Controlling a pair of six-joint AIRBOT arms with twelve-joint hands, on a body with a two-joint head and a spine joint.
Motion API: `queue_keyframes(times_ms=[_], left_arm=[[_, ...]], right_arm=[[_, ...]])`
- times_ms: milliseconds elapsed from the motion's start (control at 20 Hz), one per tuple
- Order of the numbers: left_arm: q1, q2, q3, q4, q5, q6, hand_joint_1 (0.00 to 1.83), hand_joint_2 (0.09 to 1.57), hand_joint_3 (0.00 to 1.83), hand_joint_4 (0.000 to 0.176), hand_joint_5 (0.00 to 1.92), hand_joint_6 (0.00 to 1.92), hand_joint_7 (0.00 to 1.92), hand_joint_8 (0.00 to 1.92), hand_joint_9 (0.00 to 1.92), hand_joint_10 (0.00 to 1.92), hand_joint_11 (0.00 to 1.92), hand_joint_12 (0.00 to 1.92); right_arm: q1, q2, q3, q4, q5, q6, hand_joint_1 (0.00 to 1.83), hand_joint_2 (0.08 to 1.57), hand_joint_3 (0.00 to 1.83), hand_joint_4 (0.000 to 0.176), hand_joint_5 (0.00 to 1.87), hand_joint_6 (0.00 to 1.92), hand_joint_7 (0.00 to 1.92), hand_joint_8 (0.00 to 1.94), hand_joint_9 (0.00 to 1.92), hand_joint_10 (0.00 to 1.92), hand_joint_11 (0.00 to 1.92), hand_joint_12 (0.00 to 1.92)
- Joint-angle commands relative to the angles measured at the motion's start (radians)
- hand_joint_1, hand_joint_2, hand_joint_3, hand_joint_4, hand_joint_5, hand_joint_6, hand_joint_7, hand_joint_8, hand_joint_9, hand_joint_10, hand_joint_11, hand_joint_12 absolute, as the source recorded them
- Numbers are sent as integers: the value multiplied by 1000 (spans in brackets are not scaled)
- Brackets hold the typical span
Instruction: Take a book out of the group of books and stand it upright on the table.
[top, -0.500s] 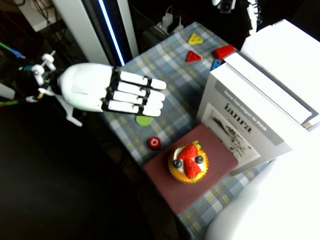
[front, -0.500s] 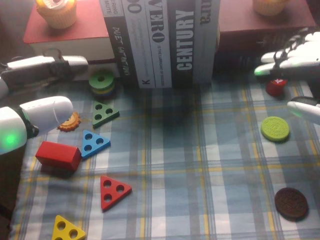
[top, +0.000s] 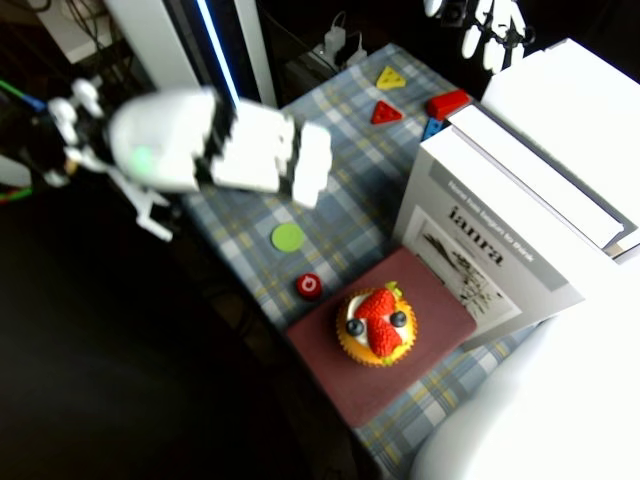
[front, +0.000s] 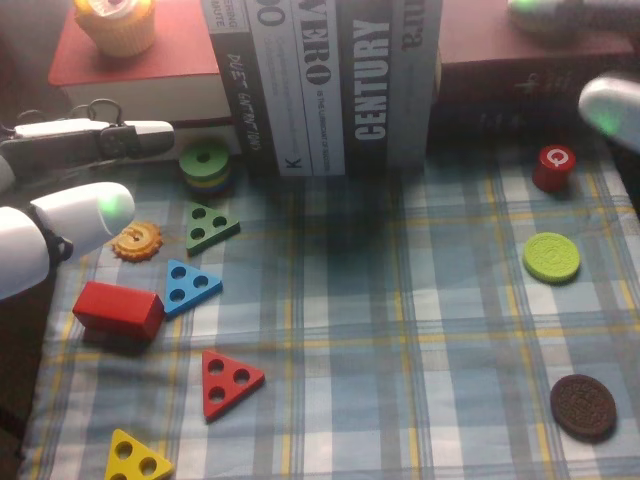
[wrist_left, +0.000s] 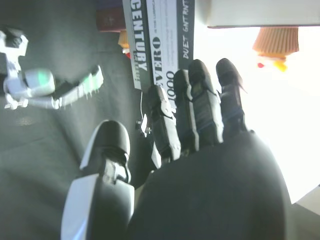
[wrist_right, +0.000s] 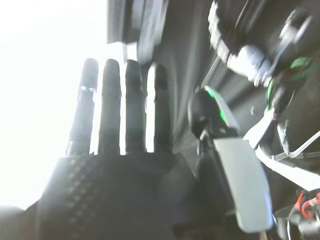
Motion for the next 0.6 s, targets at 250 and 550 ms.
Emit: queue_keyframes(times_ms=[250,550], left_arm=[[-8,-4,2,-3,-112,-8,235,1414,1,158,499,6,356,4,317,3,32,392],[-8,-10,5,-3,-107,-8,245,1413,0,154,495,2,355,4,309,1,3,406]], right_arm=[[158,-65,73,-5,-8,-7,0,1219,0,153,254,0,27,0,0,0,2,0],[328,-139,156,-104,-250,-7,2,1151,0,176,268,2,0,0,16,1,79,189]])
